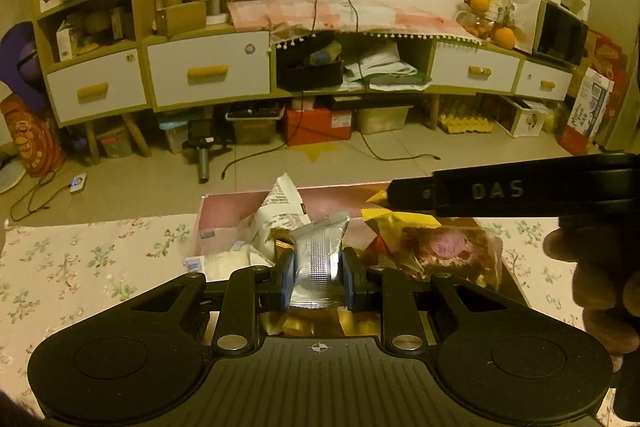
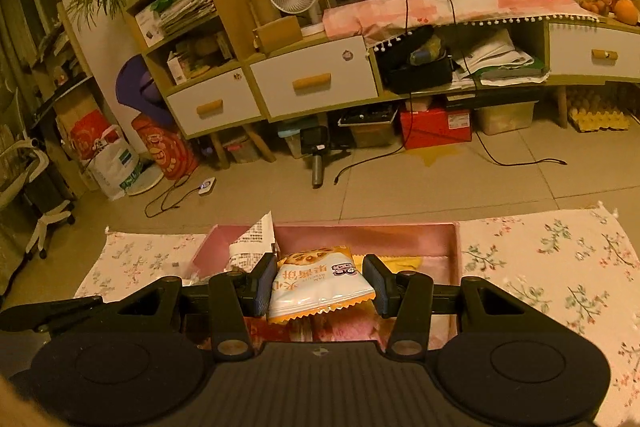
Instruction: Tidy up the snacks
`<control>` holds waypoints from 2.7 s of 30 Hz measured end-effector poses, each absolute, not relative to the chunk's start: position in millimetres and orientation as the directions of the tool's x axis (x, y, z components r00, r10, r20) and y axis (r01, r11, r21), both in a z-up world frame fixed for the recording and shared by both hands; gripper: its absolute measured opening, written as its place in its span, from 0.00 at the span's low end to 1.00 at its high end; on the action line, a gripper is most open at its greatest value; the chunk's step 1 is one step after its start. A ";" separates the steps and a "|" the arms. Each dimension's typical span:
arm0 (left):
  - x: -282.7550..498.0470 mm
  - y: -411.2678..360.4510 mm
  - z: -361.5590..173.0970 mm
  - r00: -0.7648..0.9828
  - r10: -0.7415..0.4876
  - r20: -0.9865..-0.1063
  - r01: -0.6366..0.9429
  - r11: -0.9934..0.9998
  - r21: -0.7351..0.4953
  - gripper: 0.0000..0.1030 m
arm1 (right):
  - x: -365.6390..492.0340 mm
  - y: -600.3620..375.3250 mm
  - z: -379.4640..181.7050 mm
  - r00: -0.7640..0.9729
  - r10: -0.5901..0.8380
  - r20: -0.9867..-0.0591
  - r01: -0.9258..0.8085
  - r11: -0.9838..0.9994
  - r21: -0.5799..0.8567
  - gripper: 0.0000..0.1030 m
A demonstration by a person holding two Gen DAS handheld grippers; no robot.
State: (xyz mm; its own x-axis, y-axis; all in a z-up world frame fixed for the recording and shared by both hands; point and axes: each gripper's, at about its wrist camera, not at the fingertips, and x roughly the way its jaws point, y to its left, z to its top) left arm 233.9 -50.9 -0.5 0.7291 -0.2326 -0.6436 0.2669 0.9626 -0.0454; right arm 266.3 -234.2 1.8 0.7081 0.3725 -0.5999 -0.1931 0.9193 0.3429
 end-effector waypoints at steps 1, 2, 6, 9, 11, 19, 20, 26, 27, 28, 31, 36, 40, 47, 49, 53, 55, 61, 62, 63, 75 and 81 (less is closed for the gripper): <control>234.9 -50.5 -1.2 0.728 -0.233 -0.645 0.267 0.963 -0.047 0.21 | 268.6 -231.6 1.3 0.706 0.371 -0.603 -0.195 0.920 0.339 0.16; 235.9 -50.1 -2.0 0.727 -0.233 -0.646 0.266 0.963 -0.048 0.21 | 270.6 -230.7 0.6 0.704 0.372 -0.605 -0.196 0.921 0.338 0.16; 238.1 -50.0 -4.1 0.721 -0.237 -0.651 0.269 0.962 -0.052 0.22 | 275.7 -226.5 -2.6 0.694 0.373 -0.616 -0.197 0.921 0.336 0.16; 238.9 -50.1 -4.5 0.716 -0.241 -0.655 0.275 0.960 -0.053 0.25 | 278.0 -224.7 -3.6 0.688 0.371 -0.623 -0.193 0.922 0.335 0.16; 238.5 -49.8 -4.9 0.711 -0.242 -0.660 0.278 0.959 -0.053 0.33 | 279.1 -225.4 -2.9 0.687 0.369 -0.626 -0.186 0.922 0.340 0.24; 232.5 -47.4 1.6 0.721 -0.240 -0.651 0.277 0.960 -0.047 0.54 | 274.0 -231.5 4.0 0.702 0.345 -0.623 -0.164 0.929 0.331 0.47; 231.8 -46.6 2.4 0.722 -0.238 -0.650 0.274 0.961 -0.048 0.57 | 272.9 -232.6 5.1 0.705 0.340 -0.622 -0.160 0.931 0.328 0.48; 223.4 -43.4 5.9 0.721 -0.234 -0.652 0.267 0.962 -0.049 0.63 | 264.0 -240.2 8.8 0.715 0.305 -0.629 -0.135 0.943 0.303 0.58; 221.1 -42.9 6.9 0.724 -0.231 -0.650 0.266 0.963 -0.047 0.69 | 262.2 -241.7 9.1 0.716 0.299 -0.631 -0.132 0.945 0.298 0.59; 218.7 -42.3 7.9 0.729 -0.229 -0.645 0.264 0.964 -0.044 0.71 | 259.4 -243.2 9.7 0.718 0.290 -0.633 -0.128 0.949 0.290 0.60; 211.0 -40.5 11.8 0.739 -0.217 -0.638 0.254 0.967 -0.033 0.78 | 252.6 -247.6 11.5 0.723 0.263 -0.639 -0.111 0.957 0.269 0.62; 194.7 -35.6 14.9 0.743 -0.204 -0.637 0.243 0.970 -0.027 0.88 | 236.2 -259.4 11.4 0.727 0.239 -0.644 -0.075 0.960 0.271 0.68; 180.8 -30.6 14.7 0.737 -0.188 -0.649 0.230 0.973 -0.022 0.89 | 219.3 -267.2 7.9 0.725 0.210 -0.656 -0.049 0.966 0.255 0.69; 152.4 -22.0 11.8 0.728 -0.161 -0.667 0.212 0.977 -0.004 0.93 | 184.7 -274.3 -0.6 0.714 0.158 -0.682 -0.026 0.980 0.199 0.70; 144.6 -20.2 10.7 0.724 -0.153 -0.673 0.204 0.979 -0.003 0.95 | 174.0 -274.3 -2.5 0.710 0.149 -0.688 -0.023 0.982 0.190 0.71; 126.7 -16.6 9.2 0.721 -0.130 -0.681 0.186 0.982 0.010 0.96 | 152.6 -271.4 -6.9 0.703 0.134 -0.698 -0.018 0.985 0.171 0.71; 117.4 -14.5 7.5 0.716 -0.113 -0.689 0.171 0.985 0.016 0.97 | 142.7 -266.9 -8.3 0.699 0.126 -0.704 -0.018 0.987 0.158 0.71; 97.5 -8.3 2.5 0.673 -0.051 -0.738 0.098 0.995 0.022 0.98 | 115.5 -248.9 -5.1 0.679 0.089 -0.729 0.004 0.992 0.124 0.72; 95.7 -7.9 2.6 0.659 -0.038 -0.751 0.087 0.996 0.026 0.98 | 111.6 -245.7 -3.5 0.674 0.080 -0.734 0.008 0.993 0.115 0.72; 94.0 -7.6 3.4 0.651 -0.027 -0.759 0.075 0.997 0.029 0.98 | 107.1 -242.9 -2.1 0.671 0.071 -0.738 0.012 0.994 0.107 0.73; 73.3 -1.3 18.3 0.638 0.022 -0.770 0.009 0.999 0.036 1.00 | 78.0 -218.0 25.7 0.665 0.055 -0.745 0.002 0.997 0.075 0.74; 73.4 0.3 19.8 0.637 0.038 -0.770 -0.007 0.999 0.043 1.00 | 80.9 -211.6 24.0 0.663 0.027 -0.748 0.007 0.999 0.042 0.74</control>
